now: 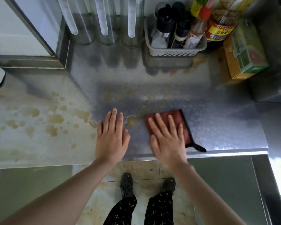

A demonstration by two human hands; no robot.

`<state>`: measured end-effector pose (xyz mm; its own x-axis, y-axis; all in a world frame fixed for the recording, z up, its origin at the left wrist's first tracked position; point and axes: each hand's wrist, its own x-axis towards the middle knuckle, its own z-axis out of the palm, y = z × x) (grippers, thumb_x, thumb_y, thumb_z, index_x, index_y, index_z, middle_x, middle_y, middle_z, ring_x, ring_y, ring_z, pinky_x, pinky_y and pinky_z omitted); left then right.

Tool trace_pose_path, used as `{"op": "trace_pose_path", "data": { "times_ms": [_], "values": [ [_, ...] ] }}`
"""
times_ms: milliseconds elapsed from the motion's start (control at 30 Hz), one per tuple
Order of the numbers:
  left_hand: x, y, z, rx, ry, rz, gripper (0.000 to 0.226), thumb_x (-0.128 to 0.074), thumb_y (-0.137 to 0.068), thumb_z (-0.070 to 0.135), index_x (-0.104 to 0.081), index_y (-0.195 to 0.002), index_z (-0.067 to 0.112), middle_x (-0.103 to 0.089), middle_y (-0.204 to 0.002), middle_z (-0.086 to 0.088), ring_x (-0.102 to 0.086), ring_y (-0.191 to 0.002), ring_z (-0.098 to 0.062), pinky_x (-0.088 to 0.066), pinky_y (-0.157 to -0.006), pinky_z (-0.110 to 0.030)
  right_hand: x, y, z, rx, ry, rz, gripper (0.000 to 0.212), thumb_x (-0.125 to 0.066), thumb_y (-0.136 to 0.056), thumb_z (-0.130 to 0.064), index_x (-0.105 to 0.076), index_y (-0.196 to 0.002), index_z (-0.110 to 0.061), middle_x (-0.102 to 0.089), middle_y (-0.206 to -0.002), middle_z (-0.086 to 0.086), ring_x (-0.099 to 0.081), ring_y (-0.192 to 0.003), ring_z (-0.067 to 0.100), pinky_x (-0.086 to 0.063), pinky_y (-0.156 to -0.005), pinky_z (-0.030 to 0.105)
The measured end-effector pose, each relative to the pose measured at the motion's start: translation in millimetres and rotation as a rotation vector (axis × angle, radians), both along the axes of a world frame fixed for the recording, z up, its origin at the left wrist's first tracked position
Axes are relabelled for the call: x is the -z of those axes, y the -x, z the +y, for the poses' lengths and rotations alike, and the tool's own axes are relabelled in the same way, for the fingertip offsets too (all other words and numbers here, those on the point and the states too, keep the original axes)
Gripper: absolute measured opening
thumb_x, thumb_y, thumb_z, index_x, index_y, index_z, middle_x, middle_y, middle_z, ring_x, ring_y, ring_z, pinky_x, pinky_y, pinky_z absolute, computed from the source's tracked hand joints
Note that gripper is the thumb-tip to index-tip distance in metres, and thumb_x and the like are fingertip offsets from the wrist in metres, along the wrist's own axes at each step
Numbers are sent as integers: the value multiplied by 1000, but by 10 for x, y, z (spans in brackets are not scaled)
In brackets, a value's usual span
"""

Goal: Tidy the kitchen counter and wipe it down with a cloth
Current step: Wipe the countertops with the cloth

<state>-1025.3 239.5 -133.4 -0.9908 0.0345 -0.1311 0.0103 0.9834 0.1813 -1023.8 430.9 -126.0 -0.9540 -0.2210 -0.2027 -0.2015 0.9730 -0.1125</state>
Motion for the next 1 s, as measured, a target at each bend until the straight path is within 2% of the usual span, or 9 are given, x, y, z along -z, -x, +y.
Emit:
{"op": "trace_pose_path", "data": {
  "times_ms": [67, 167, 367, 500, 633, 700, 800, 867, 1000],
  "values": [
    [-1, -2, -3, 4, 7, -1, 57, -20, -94, 35, -31, -142, 6, -29, -150, -14, -28, -138, -29, -27, -109, -49, 19, 264, 141, 205, 18, -15, 55, -10, -92, -44, 3, -146, -40, 6, -155, -14, 2, -146, 27, 2, -114, 53],
    [2, 6, 0, 4, 7, -2, 57, -20, -93, 34, -31, -142, 6, -29, -151, -14, -28, -139, -29, -28, -108, -49, -19, 408, -15, 445, 116, -47, 58, -9, -91, -43, 2, -148, -37, 7, -158, -10, 10, -145, 28, 9, -113, 53],
    [5, 17, 0, 7, -3, -2, 58, -20, -93, 35, -29, -142, 6, -27, -151, -14, -26, -139, -29, -26, -109, -49, -37, -44, -142, -140, 3, 0, 53, -24, -95, -42, -20, -147, -34, -22, -154, -7, -21, -142, 31, -14, -110, 56],
    [2, 16, 1, -2, -4, -8, 58, -19, -93, 34, -31, -142, 6, -28, -151, -14, -27, -139, -28, -27, -109, -49, -7, 511, 300, 109, 3, -13, 57, -9, -90, -46, -4, -146, -41, -1, -156, -15, -1, -146, 26, 1, -114, 51],
    [6, 23, 8, -5, -4, -8, 58, -18, -93, 34, -31, -142, 7, -28, -151, -14, -27, -139, -28, -26, -109, -49, -25, 850, 227, 447, 81, -33, 53, -18, -98, -39, -2, -148, -36, 4, -158, -9, 8, -145, 27, 6, -115, 53],
    [-1, 22, 7, -2, -3, -11, 58, -17, -93, 34, -31, -142, 7, -28, -151, -14, -27, -139, -28, -26, -109, -49, -47, 782, -10, 386, 91, -33, 55, -17, -96, -40, -1, -148, -35, 4, -158, -8, 8, -145, 29, 6, -113, 54],
    [-6, 27, 8, -4, -1, -18, 58, -17, -93, 35, -31, -142, 6, -28, -151, -14, -27, -139, -28, -26, -109, -49, -23, 529, -96, -75, 30, -18, 57, -9, -92, -44, -5, -148, -35, -4, -158, -8, 0, -145, 31, -4, -114, 56],
    [4, 27, 8, -6, -3, -19, 58, -17, -93, 35, -30, -142, 7, -27, -151, -14, -26, -139, -28, -25, -109, -48, -32, 590, 133, -243, -4, -14, 56, -12, -92, -44, -10, -148, -37, -9, -157, -10, -7, -145, 30, -9, -114, 55],
    [-3, 29, 11, -7, -5, -18, 58, -19, -93, 34, -32, -142, 6, -29, -150, -15, -28, -139, -29, -27, -108, -50, -14, 994, 407, 79, -26, 13, 59, -8, -88, -45, -7, -147, -38, -6, -158, -10, -4, -145, 28, -5, -114, 53]
  ]
}}
